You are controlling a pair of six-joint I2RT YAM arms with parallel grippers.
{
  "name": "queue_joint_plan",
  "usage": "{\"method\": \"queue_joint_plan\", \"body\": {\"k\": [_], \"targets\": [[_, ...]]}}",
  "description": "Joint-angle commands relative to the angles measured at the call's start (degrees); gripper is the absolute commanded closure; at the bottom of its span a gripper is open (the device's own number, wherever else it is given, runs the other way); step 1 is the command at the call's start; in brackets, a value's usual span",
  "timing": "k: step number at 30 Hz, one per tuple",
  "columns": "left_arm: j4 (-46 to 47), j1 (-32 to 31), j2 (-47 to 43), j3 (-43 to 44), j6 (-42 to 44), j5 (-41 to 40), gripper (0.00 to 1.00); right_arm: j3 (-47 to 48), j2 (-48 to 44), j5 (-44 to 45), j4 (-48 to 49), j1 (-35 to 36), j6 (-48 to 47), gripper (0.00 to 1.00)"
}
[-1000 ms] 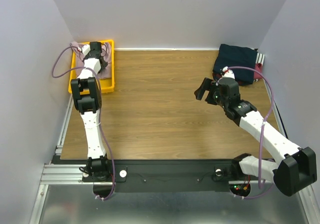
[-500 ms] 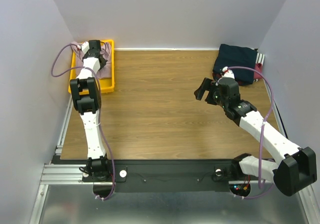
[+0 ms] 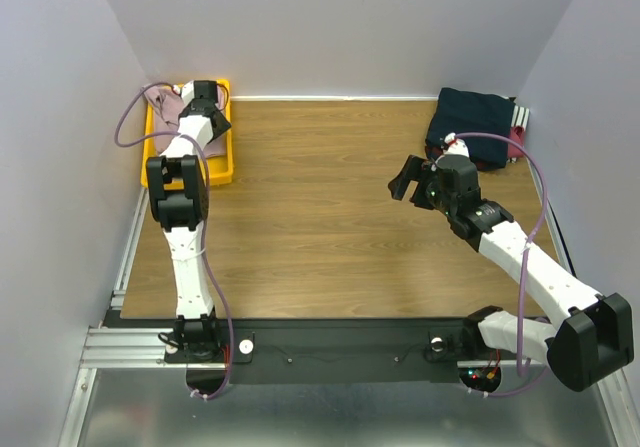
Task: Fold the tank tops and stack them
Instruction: Grab the tank top from the pile
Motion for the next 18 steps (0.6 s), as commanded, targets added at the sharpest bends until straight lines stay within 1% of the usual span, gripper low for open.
{"method": "queue_joint_plan", "body": {"k": [1,6,9,13,15,18], "targets": [[-1.2,0.1,0.9,-1.0,0.1,-1.7,0.52,1.0,-1.5,0.0,2.1,0.2,-0.5,0.0],[-1.8,0.1,2.1,-0.8,-1.9,-3.4,0.52,0.8,-1.9,-0.1,2.1,0.2,-0.8,0.0],[-0.5,0.3,1.8,-1.3,-2.1,-2.7,0.53,0.8,-1.9,-0.1,2.1,0.2,-0.8,0.0],[-3.3,0.3,4.1,3.2,-1.6,-2.7,0.58,0.8,-1.6,-0.4,2.2,0.2,-0.8,0.0],[-4.2,0.5,5.6,4.5,-1.4,-3.0,0.64,0.8,-1.6,-0.8,2.1,0.2,-0.8,0.0],[-5.0,1.9,6.8,5.4,-1.8,-2.8,0.82,0.7,-1.8,-0.9,2.1,0.2,-0.9,0.0]]}}
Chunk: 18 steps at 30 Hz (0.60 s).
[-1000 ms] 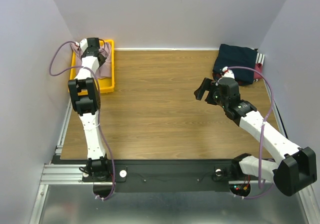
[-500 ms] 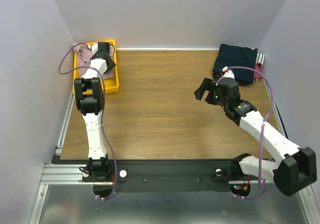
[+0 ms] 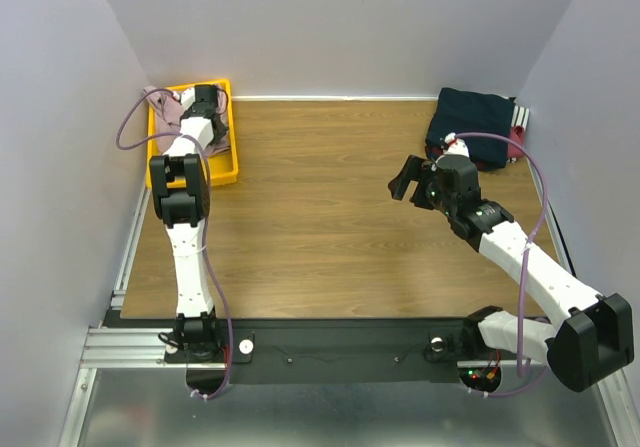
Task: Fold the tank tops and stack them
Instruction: Grab the tank top from the pile
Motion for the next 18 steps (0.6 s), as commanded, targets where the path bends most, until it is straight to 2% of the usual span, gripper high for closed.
{"method": "queue_joint_plan", "body": {"k": [1,2,11,18], "targets": [[-3.6,2.1,2.0,3.0,-0.2,-0.5,0.88,0.6,-1.8,-0.8,2.1,0.2,-0.8,0.0],[-3.7,3.0,2.3,3.2,0.2,0.2,1.0,0.6,-1.8,-1.1,2.1,0.2,-0.8,0.0],[-5.5,6.1,0.4,11.3,4.7,-0.2,1.0,1.1,-1.2,-3.0,2.1,0.2,-0.8,0.0],[0.2,4.8,-7.3,13.3,10.0,2.1,1.0,1.8,0.4,-4.1,2.2,0.2,-0.8,0.0]]}}
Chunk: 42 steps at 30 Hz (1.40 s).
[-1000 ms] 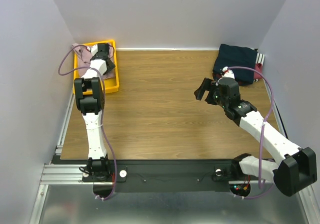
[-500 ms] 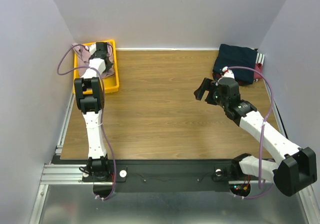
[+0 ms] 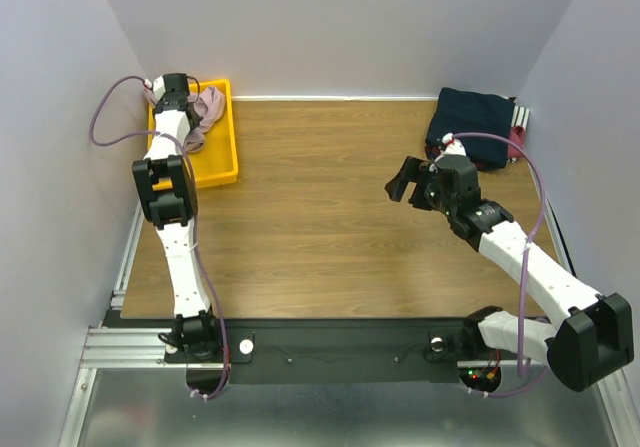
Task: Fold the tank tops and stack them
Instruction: Grab the tank top from the pile, then move the tank top to the center of the board
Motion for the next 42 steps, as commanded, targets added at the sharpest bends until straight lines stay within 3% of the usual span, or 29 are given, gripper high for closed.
{"method": "queue_joint_plan", "body": {"k": [1,9,16,21,25,28,29,31,32,38,42], "targets": [[4.9,-2.2,-10.7,5.2,5.4,0.5,1.0,2.2,0.9,-1.8,2.3,0.2,-1.0,0.0],[9.6,-8.2,-22.7,12.6,11.9,-1.2,1.0,4.1,1.8,-2.7,3.7,0.2,-1.6,0.0],[16.8,-23.5,-36.3,13.6,22.3,-6.5,1.0,7.5,0.7,-1.0,3.7,0.2,-2.0,0.0],[17.6,-34.4,-44.6,10.7,21.8,-6.9,1.0,8.5,-1.4,1.6,3.7,0.2,-1.3,0.0],[20.1,-41.6,-51.5,-0.8,17.8,-5.9,1.0,7.4,-3.8,4.0,3.7,0.2,0.0,0.0],[24.8,-43.8,-58.5,-18.2,9.3,-4.0,1.0,5.2,-6.2,6.0,3.7,0.2,1.6,0.0],[27.7,-44.0,-61.6,-28.5,6.1,-4.1,1.0,4.3,-6.9,6.2,3.8,0.2,2.4,0.0],[30.9,-44.0,-64.0,-39.1,-2.6,-3.1,1.0,1.6,-9.0,7.7,3.7,0.2,3.0,0.0],[33.8,-44.0,-64.8,-48.8,-5.1,-2.0,1.0,0.6,-9.5,8.0,3.7,0.2,3.4,0.0],[40.5,-42.0,-57.3,-74.2,-20.6,4.9,1.0,-5.7,-10.1,5.4,3.7,0.2,4.1,0.0],[45.1,-38.7,-53.5,-79.9,-22.2,8.2,1.0,-9.7,-9.5,3.0,3.7,0.2,5.0,0.0]]}}
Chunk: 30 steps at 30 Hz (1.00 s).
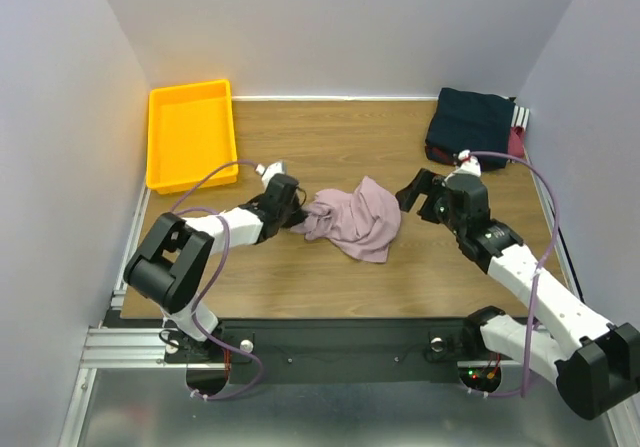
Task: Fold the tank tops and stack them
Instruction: Move the tank top to the center of the board, then flatten the tank top out
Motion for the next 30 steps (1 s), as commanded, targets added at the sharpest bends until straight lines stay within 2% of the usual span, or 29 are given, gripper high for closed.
{"method": "queue_joint_plan", "body": {"k": [1,7,9,10,11,14,17,30], "targets": [[8.7,3.8,-2.4,-1.7,-6.4,3.5,1.0,-3.6,-0.4,-2.6,1.8,0.2,1.8,0.0],[5.3,5.0,0.0,-1.3,-7.5,3.4,1.0,-10.4,-5.5,-5.4,0.6,0.5,4.8,0.01],[5.5,5.5,0.1,-2.1,-8.2,4.1,1.0,-12.4,-5.5,-6.5,0.1,1.3,5.4,0.07],[5.5,5.5,0.1,-2.4,-8.3,4.3,1.0,-13.3,-5.3,-6.5,0.0,1.6,5.6,0.07],[5.5,5.5,0.1,-2.6,-8.4,4.6,1.0,-14.0,-4.8,-6.0,0.1,1.8,5.8,0.17],[6.0,5.8,0.2,-3.7,-9.0,5.5,1.0,-16.4,-2.7,-5.9,1.7,2.6,6.2,0.33],[6.5,5.8,0.9,-4.5,-9.3,6.4,1.0,-17.8,-0.7,-6.7,4.5,3.8,6.8,0.44],[8.8,5.8,1.6,-6.4,-8.8,8.8,1.0,-18.6,9.1,-4.6,12.9,9.2,8.8,0.46]]}}
